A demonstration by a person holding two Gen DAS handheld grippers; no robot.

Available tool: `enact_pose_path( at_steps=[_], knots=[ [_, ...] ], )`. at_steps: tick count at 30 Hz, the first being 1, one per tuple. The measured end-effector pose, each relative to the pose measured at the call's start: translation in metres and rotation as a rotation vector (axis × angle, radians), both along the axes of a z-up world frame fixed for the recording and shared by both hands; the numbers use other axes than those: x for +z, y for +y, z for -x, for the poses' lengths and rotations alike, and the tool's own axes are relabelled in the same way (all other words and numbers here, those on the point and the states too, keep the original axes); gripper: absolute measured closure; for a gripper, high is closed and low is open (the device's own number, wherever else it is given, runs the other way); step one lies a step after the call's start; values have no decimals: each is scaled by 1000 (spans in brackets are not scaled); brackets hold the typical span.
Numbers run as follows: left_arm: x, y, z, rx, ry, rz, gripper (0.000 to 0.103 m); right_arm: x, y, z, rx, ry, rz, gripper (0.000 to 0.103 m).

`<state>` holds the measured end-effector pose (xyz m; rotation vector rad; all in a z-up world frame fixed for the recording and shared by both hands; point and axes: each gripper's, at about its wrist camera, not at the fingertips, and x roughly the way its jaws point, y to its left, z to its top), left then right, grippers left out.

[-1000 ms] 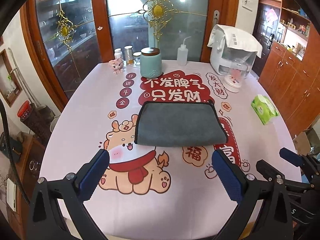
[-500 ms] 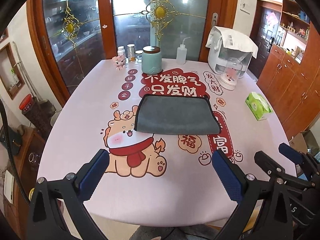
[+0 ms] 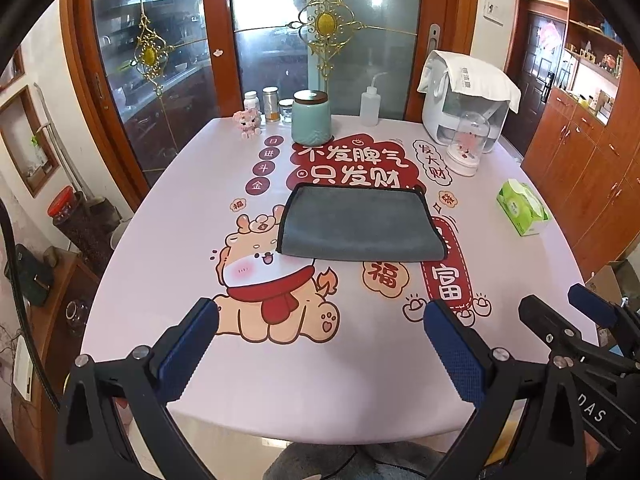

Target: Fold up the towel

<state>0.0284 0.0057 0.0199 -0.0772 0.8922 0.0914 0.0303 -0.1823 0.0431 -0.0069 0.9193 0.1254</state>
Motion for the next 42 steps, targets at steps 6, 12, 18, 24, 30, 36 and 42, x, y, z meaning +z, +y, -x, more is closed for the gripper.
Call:
enact_pose_path(
  at_steps=[6,12,18,24,30,36,42],
  knots=[
    [-6,-1,-1,-2,27,11,1,0,-1,2,-13,0,2,28],
    [-9,-3,-1,-10,37,5,1,0,-1,5,-28,-4,11,28],
    [-10,-5,-1,-8,23,-13,1,1,0,6,-34,-12,15,28],
    [-10,-8,0,-16,18,-28,1,1,0,6,-32,-9,13,28],
    [-10,-8,0,-14,18,-28,1,0,4,6,-22,-5,15,28],
    [-11,-7,0,-15,20,-26,1,-3,5,5,-19,3,15,28],
    [-12,-6,2,-13,23,-22,1,-4,5,4,-19,6,16,28]
  ],
)
